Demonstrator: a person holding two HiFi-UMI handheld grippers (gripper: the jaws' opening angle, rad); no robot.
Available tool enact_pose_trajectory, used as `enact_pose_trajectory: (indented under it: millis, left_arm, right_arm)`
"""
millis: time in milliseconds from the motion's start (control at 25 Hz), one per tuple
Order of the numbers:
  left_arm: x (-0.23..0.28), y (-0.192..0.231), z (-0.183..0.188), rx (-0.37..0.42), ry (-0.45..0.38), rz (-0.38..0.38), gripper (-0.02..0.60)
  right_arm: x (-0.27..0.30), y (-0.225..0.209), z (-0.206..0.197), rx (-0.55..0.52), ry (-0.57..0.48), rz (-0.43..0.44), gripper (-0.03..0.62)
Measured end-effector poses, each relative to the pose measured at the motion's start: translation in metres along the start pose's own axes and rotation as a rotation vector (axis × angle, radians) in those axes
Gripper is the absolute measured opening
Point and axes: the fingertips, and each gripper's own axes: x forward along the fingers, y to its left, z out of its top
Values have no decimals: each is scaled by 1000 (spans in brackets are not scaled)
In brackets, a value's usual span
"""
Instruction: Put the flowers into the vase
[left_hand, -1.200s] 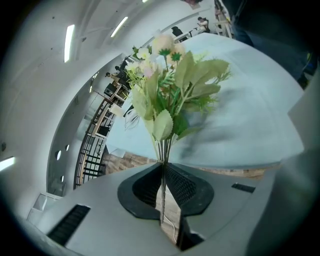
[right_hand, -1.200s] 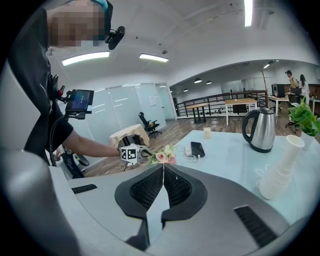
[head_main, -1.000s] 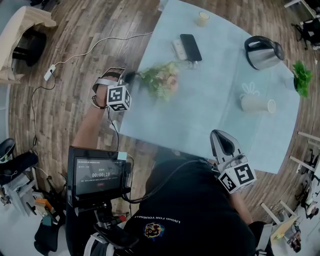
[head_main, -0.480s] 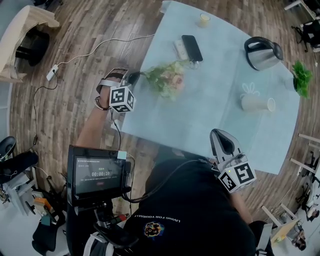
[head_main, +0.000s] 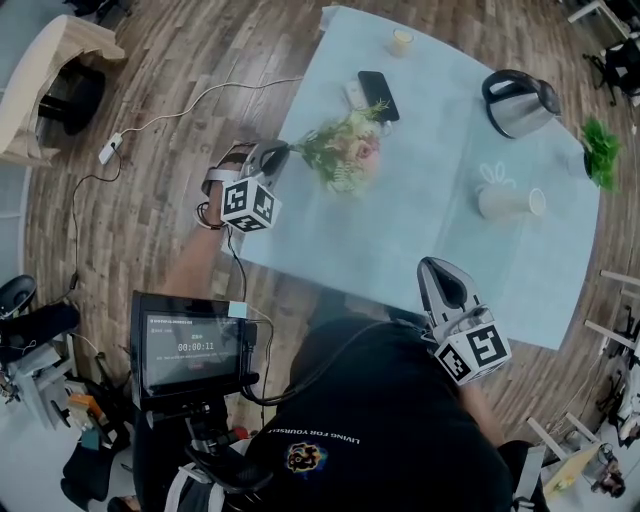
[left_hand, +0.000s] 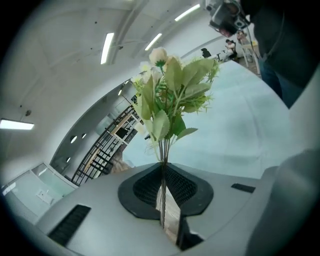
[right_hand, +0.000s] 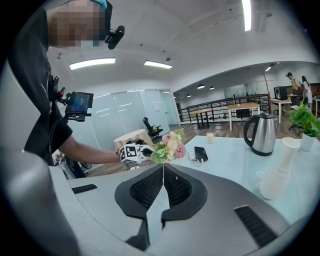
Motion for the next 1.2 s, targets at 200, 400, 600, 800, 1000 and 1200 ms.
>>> enact_pose_trajectory:
  millis: [200, 400, 600, 800, 1000, 1200]
  left_arm:
    - [-10, 4, 49, -109, -90, 28, 30]
    - [-15, -1, 109, -249, -202, 48, 29]
    - [-27, -4, 170, -409, -317, 78, 29]
    - [-41, -16, 236, -489, -407, 76, 29]
    - [-47, -28, 285, -546, -460, 64, 29]
    - [-42, -44, 328, -558, -468, 67, 29]
  right_arm:
    - [-17, -10, -4, 11, -21, 11, 20]
    - [-37, -34, -5, 28, -55, 17, 20]
    - [-64, -55, -6, 42, -100, 20, 20]
    - [-99, -76, -9, 57, -137, 31, 20]
    - [-130, -102, -14, 95, -172, 38, 20]
    - [-166, -130, -21, 122, -204, 30, 20]
